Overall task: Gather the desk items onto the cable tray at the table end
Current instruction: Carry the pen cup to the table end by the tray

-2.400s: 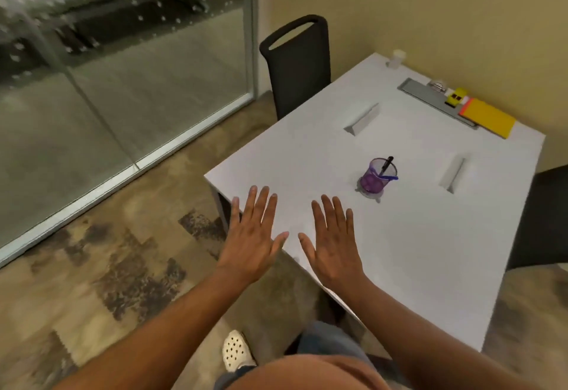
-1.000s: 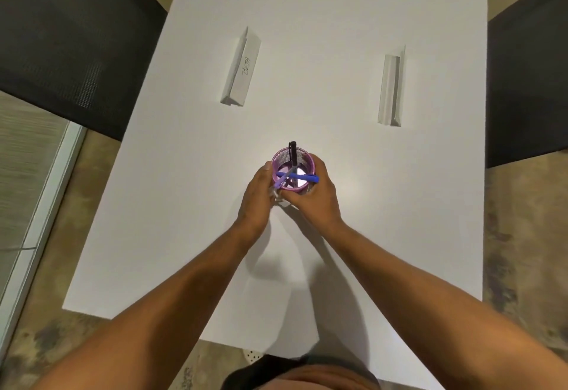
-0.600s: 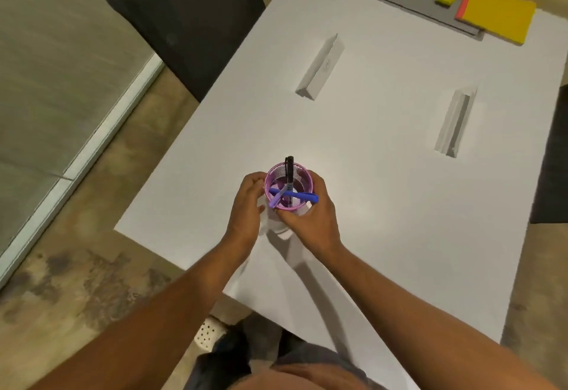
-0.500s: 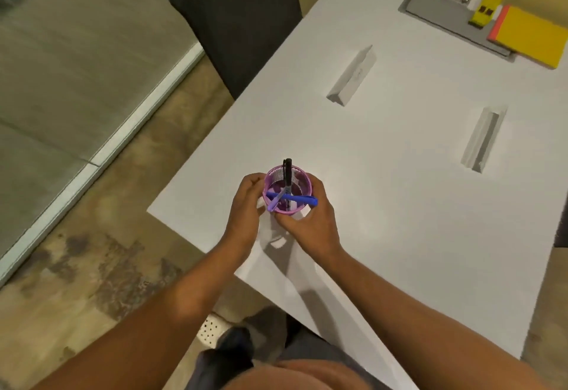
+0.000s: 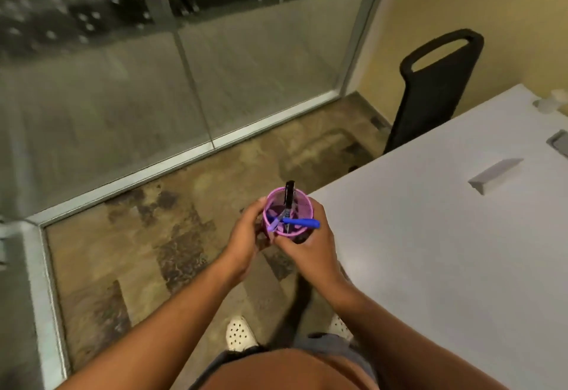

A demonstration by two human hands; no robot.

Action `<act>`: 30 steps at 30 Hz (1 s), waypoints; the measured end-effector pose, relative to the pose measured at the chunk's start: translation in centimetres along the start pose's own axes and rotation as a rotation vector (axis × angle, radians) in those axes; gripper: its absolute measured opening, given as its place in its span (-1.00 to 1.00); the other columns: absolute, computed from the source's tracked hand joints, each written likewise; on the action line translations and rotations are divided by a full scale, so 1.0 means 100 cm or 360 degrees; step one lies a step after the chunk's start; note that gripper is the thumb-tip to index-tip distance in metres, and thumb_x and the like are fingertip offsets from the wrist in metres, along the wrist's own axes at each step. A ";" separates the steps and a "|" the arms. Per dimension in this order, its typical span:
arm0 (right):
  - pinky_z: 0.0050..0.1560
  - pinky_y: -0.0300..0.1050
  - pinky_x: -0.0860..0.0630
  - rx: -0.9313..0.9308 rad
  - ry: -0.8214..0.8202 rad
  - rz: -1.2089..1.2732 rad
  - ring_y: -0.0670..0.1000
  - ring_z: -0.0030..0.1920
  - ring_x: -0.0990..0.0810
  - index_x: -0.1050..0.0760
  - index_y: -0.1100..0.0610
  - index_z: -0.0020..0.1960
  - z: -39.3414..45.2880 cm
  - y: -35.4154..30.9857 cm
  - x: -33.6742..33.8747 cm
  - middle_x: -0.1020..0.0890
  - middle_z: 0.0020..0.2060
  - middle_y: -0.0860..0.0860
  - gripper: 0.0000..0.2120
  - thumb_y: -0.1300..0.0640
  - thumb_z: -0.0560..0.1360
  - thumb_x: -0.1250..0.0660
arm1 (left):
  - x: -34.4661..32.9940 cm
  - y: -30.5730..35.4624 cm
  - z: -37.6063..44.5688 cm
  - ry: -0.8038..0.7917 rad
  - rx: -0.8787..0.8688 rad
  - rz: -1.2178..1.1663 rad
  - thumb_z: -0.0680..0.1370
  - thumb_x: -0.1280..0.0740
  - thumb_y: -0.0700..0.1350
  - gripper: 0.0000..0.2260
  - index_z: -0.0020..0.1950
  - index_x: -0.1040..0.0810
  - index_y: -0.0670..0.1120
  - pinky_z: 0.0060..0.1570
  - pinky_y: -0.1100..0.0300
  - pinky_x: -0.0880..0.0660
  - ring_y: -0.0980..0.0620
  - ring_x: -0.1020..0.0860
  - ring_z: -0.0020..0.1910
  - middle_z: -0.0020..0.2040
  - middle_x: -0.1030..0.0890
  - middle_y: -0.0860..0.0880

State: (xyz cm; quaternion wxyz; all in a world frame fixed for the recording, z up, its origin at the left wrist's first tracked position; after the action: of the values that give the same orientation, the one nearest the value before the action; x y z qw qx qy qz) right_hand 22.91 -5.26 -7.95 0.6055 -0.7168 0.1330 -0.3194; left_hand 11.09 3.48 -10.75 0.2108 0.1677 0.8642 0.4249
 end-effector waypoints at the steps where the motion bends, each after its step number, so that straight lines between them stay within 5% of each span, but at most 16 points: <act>1: 0.14 -0.49 -0.52 0.0021 -0.0056 0.0010 -0.34 0.30 -0.54 -0.31 -0.39 0.44 0.001 -0.009 -0.021 -0.53 0.28 -0.40 -0.16 -0.12 0.30 -0.66 | 0.022 0.006 -0.003 0.0058 -0.0003 -0.0043 0.71 -0.19 0.13 -0.68 0.02 -0.76 0.19 -0.17 0.13 -0.58 0.13 -0.71 -0.12 -0.04 -0.77 0.07; 5: 0.16 -0.43 -0.55 0.0101 -0.0257 0.0036 -0.26 0.29 -0.60 -0.37 -0.19 0.47 0.014 -0.043 -0.091 -0.58 0.27 -0.32 -0.15 0.07 0.30 -0.69 | 0.092 0.024 -0.010 0.0216 -0.0071 -0.0187 0.69 -0.21 0.16 -0.68 0.17 -0.72 0.09 -0.18 0.16 -0.58 0.11 -0.69 -0.13 -0.01 -0.78 0.05; 13: 0.06 -0.42 -0.58 0.0120 -0.0315 0.0065 -0.23 0.18 -0.68 -0.41 -0.24 0.38 0.076 -0.074 -0.159 -0.67 0.19 -0.27 -0.19 0.01 0.24 -0.72 | 0.142 0.076 0.026 0.0240 -0.0152 -0.0257 0.71 -0.15 0.19 -0.64 0.12 -0.75 0.19 -0.25 0.22 -0.63 0.13 -0.74 -0.10 0.03 -0.79 0.03; 20: 0.10 -0.34 -0.62 0.0106 -0.0256 0.0193 -0.21 0.19 -0.68 -0.40 -0.22 0.39 0.170 -0.092 -0.185 -0.67 0.20 -0.25 -0.20 0.03 0.26 -0.69 | 0.155 0.141 0.110 0.0215 -0.0198 -0.0153 0.72 -0.16 0.18 -0.67 0.19 -0.72 0.21 -0.15 0.13 -0.64 0.09 -0.74 -0.03 0.12 -0.78 0.00; 25: 0.25 -0.05 -0.65 0.0087 -0.0204 0.0288 -0.12 0.24 -0.68 -0.41 -0.09 0.43 0.255 -0.109 -0.177 -0.68 0.24 -0.17 -0.21 0.15 0.31 -0.69 | 0.137 0.203 0.177 0.0145 -0.0210 -0.0069 0.56 -0.24 0.33 -0.61 0.21 -0.71 0.21 0.01 0.00 -0.66 0.04 -0.73 0.02 0.14 -0.77 0.00; 30: 0.24 0.05 -0.66 0.0105 -0.0167 0.0274 -0.08 0.22 -0.70 -0.39 -0.10 0.44 0.332 -0.120 -0.152 -0.69 0.21 -0.16 -0.21 0.17 0.33 -0.68 | 0.102 0.251 0.243 0.0025 -0.0205 -0.0043 0.52 -0.27 0.35 -0.62 0.15 -0.71 0.21 -0.15 0.11 -0.64 0.10 -0.74 -0.08 0.13 -0.77 0.03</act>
State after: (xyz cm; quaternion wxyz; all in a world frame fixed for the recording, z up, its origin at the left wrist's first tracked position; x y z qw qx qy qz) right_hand 29.55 32.27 -3.14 0.6600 -0.6981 0.1517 -0.2324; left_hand 17.49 38.98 -6.13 0.2199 0.1388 0.8390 0.4780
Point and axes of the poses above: each hand's wrist, its own z-axis towards the middle knuckle, its own x-axis out of the back of the hand, y = z × x, the point moved 10 cm from there along z, towards the middle knuckle
